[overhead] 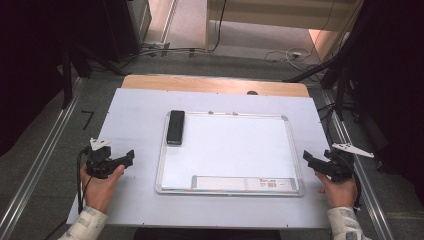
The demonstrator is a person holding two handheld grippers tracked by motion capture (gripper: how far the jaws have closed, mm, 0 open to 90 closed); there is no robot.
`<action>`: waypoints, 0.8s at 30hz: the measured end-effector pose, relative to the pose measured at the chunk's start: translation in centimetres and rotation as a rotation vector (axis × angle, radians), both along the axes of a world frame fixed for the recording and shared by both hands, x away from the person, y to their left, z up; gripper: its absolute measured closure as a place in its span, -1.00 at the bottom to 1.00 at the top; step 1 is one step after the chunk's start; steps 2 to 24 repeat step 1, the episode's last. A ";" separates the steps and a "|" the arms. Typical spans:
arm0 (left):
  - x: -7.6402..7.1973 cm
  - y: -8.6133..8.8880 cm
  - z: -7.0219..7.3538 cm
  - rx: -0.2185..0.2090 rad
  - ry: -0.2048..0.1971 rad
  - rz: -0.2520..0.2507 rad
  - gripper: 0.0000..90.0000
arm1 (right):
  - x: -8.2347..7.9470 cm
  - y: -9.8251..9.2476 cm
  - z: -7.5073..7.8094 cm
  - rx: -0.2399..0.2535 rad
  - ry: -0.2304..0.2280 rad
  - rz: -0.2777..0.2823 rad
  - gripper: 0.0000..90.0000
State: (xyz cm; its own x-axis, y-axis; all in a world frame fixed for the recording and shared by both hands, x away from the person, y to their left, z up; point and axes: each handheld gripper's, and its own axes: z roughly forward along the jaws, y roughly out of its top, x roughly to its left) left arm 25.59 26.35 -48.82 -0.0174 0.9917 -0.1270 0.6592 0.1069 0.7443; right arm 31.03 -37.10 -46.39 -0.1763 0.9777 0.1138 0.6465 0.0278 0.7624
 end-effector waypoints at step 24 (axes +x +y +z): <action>0.0 0.0 0.0 0.002 -0.001 0.003 -0.57 | 0.0 0.0 0.0 0.000 -0.001 -0.001 -0.67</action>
